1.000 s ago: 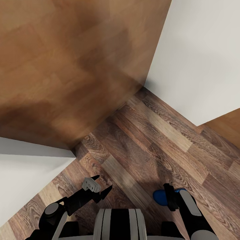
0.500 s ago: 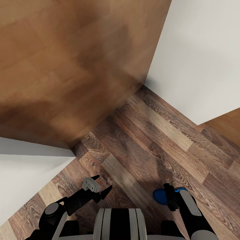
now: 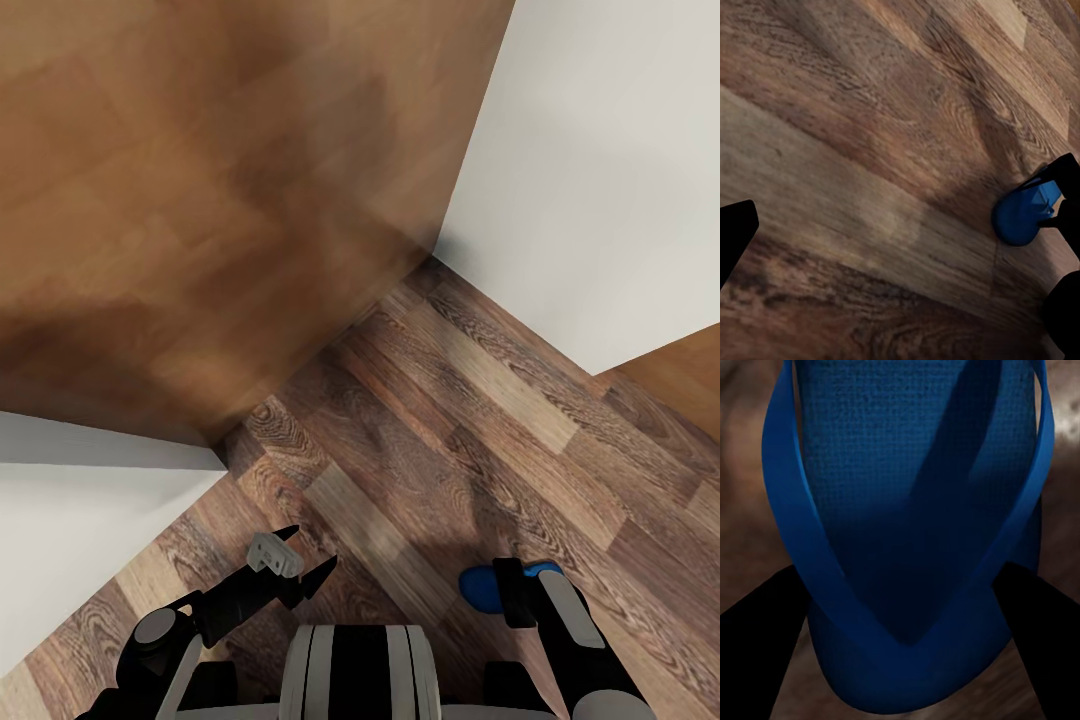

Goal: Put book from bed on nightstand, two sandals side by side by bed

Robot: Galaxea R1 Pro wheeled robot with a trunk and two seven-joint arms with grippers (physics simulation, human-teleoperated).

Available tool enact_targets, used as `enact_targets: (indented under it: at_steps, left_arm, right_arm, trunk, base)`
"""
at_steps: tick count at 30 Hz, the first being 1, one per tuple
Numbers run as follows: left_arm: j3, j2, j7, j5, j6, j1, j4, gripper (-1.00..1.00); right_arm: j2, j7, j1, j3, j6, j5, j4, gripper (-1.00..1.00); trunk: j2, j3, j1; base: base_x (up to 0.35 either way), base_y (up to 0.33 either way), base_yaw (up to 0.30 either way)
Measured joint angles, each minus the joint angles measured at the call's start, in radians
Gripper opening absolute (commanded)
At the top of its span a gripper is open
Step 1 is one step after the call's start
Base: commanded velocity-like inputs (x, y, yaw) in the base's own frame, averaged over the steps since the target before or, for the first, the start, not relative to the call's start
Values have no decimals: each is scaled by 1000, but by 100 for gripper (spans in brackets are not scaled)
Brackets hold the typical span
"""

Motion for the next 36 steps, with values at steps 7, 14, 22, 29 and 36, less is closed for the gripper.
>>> enact_targets:
  at_steps: [7,14,22,29,36]
  left_arm:
    - [0,0,1,0,1,0,1,100]
    - [-1,-1,-2,2,5,0,-1,100]
    - [-1,-2,-2,2,5,0,-1,100]
    - [-2,-1,-2,2,6,0,-1,100]
    - [-2,-2,-2,2,6,0,-1,100]
  right_arm:
    - [0,0,0,-1,1,-1,0,-100]
    - [1,0,0,1,-2,-2,-1,-100]
    - [2,0,0,1,-2,-2,-1,-100]
    - [2,0,0,1,-2,-2,-1,-100]
    - [4,0,0,2,-3,-3,0,-100]
  trunk:
    - [0,0,0]
    - [0,4,0]
    - [2,35,-4]
    - [4,62,-7]
    - [5,89,-10]
  base:
    - [0,0,0]
    - [0,0,0]
    - [0,0,0]
    - [0,0,0]
    - [0,0,0]
